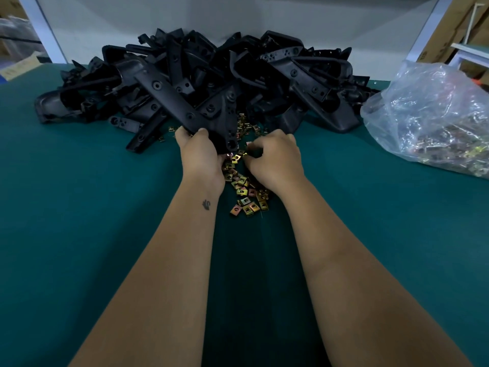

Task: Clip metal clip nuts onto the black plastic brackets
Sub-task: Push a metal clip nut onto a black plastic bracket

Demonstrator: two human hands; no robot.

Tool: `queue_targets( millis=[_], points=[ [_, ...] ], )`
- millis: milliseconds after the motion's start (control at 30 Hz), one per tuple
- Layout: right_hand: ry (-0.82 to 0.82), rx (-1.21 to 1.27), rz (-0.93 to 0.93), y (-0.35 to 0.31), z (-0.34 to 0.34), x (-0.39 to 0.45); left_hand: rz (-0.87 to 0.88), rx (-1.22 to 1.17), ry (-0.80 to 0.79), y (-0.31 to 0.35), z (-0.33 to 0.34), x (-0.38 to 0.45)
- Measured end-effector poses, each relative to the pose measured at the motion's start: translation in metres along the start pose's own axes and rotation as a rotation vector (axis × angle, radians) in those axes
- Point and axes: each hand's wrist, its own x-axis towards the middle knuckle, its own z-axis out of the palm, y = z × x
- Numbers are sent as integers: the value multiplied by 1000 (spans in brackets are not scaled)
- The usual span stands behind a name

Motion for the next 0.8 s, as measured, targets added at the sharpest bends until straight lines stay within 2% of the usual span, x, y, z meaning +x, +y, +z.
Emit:
queue_targets(
  millis=[133,200,400,533,800],
  points=[
    [-16,60,6,0,0,-1,-14,-35,-21,1,-1,-1],
    [11,173,15,-1,-1,-2,-25,-78,-35,2,-1,-1],
    [157,860,234,-2,-13,-2,-32,-61,-107,3,-2,-2],
    [141,1196,236,-3,-17,-3,-33,-29,-165,2,-1,-6],
    [58,1385,275,-4,-18,1,-126,-58,-194,1,1,-7]
  ],
)
